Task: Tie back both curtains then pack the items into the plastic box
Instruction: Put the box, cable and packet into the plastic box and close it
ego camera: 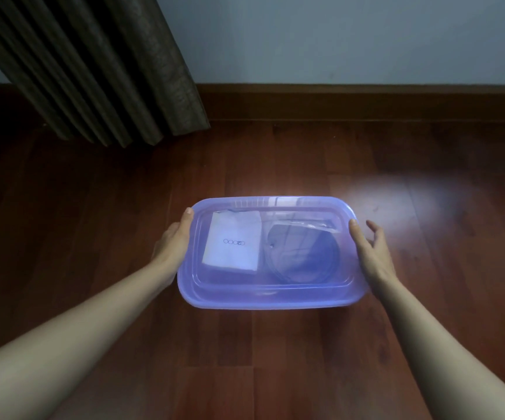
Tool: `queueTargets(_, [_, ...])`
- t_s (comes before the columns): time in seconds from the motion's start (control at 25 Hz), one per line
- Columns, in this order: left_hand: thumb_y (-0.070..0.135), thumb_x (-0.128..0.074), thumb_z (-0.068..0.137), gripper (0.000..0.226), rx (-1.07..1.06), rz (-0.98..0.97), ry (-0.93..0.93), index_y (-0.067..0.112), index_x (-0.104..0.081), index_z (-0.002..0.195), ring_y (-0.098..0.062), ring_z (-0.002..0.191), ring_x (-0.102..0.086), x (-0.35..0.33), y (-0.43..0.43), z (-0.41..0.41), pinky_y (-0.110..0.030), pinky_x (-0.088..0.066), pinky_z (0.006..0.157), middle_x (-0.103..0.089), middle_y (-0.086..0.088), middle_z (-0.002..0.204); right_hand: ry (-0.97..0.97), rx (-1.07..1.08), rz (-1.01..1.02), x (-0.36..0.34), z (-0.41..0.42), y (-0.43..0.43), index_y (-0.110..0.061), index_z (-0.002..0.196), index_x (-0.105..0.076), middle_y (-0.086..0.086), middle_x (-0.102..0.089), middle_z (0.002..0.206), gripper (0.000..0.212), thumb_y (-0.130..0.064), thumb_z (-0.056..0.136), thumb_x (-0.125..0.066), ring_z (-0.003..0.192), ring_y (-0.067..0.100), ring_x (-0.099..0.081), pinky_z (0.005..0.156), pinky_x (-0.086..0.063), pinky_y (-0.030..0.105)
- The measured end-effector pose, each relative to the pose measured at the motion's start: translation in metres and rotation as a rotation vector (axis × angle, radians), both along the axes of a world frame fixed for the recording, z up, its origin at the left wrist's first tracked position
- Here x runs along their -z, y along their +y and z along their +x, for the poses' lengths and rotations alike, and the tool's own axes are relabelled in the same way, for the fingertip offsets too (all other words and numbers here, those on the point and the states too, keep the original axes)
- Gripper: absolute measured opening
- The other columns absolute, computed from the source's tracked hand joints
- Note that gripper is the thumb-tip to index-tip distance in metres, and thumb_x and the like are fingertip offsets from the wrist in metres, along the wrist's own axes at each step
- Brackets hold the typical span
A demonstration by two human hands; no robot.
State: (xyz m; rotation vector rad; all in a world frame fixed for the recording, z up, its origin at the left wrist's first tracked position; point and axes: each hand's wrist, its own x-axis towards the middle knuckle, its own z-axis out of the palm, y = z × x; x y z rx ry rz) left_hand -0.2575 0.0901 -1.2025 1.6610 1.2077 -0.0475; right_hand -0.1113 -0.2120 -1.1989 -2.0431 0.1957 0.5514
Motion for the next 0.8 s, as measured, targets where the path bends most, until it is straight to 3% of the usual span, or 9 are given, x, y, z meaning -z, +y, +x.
queueTargets(0.08, [0.075, -0.052, 0.071, 0.065, -0.014, -0.167, -0.085, 0.024, -0.055, 0.111, -0.014, 0.094, -0.063, 0.004, -0.007, -0.015, -0.039, -0.051, 0.087, -0.064, 0.008, 0.106, 0.147, -0.04, 0.108, -0.002, -0.015, -0.011, -0.028, 0.132, -0.045, -0.007, -0.057, 0.124, 0.073, -0.07, 0.073, -0.056, 0.109, 0.014, -0.058, 0.087, -0.045, 0.032])
queueTargets(0.12, [0.073, -0.061, 0.066, 0.069, -0.018, -0.201, -0.101, 0.021, -0.056, 0.111, -0.015, 0.092, -0.066, 0.01, -0.014, -0.025, -0.04, -0.053, 0.086, -0.067, 0.004, 0.104, 0.198, -0.07, 0.149, -0.002, -0.026, -0.014, -0.031, 0.119, -0.054, -0.011, -0.063, 0.113, 0.061, -0.069, 0.071, -0.058, 0.098, 0.01, -0.064, 0.077, -0.05, 0.031])
queueTargets(0.2, [0.066, -0.07, 0.064, 0.065, -0.056, -0.184, -0.115, 0.018, -0.062, 0.108, -0.02, 0.09, -0.069, 0.017, -0.027, -0.038, -0.043, -0.056, 0.085, -0.071, -0.001, 0.099, 0.189, -0.064, 0.199, 0.003, -0.041, -0.018, -0.03, 0.099, -0.063, -0.01, -0.07, 0.097, 0.039, -0.058, 0.072, -0.066, 0.079, 0.007, -0.068, 0.059, -0.051, 0.026])
queueTargets(0.28, [0.057, -0.071, 0.07, 0.056, -0.079, -0.13, -0.135, 0.014, -0.064, 0.105, -0.022, 0.088, -0.069, 0.017, -0.03, -0.04, -0.042, -0.056, 0.083, -0.072, -0.005, 0.097, 0.118, -0.022, 0.206, 0.006, -0.043, -0.016, -0.024, 0.097, -0.067, -0.002, -0.072, 0.092, 0.04, -0.051, 0.068, -0.071, 0.071, 0.008, -0.068, 0.051, -0.049, 0.022])
queueTargets(0.48, [0.05, -0.072, 0.073, 0.047, -0.146, -0.126, -0.194, 0.012, -0.066, 0.099, -0.026, 0.086, -0.07, 0.004, -0.007, -0.044, -0.045, -0.057, 0.081, -0.072, -0.008, 0.093, 0.116, -0.053, 0.177, 0.002, -0.03, 0.009, -0.024, 0.096, -0.068, 0.001, -0.072, 0.089, 0.052, -0.061, 0.059, -0.073, 0.076, 0.021, -0.069, 0.06, -0.058, 0.041])
queueTargets(0.64, [0.057, -0.073, 0.068, 0.052, -0.228, -0.095, -0.223, 0.014, -0.067, 0.097, -0.026, 0.084, -0.07, -0.017, 0.048, -0.067, -0.045, -0.057, 0.08, -0.073, -0.008, 0.092, 0.13, -0.203, 0.239, -0.014, -0.02, 0.074, -0.026, 0.106, -0.063, 0.002, -0.071, 0.099, 0.046, -0.055, 0.071, -0.073, 0.082, 0.02, -0.07, 0.058, -0.057, 0.036])
queueTargets(0.8, [0.069, -0.072, 0.053, 0.07, -0.321, -0.064, -0.201, 0.017, -0.069, 0.1, -0.025, 0.085, -0.071, -0.043, 0.115, -0.111, -0.047, -0.057, 0.082, -0.073, -0.006, 0.094, 0.182, -0.369, 0.229, -0.037, -0.027, 0.166, -0.031, 0.109, -0.06, 0.001, -0.069, 0.105, 0.062, -0.064, 0.058, -0.073, 0.087, 0.021, -0.07, 0.061, -0.058, 0.04])
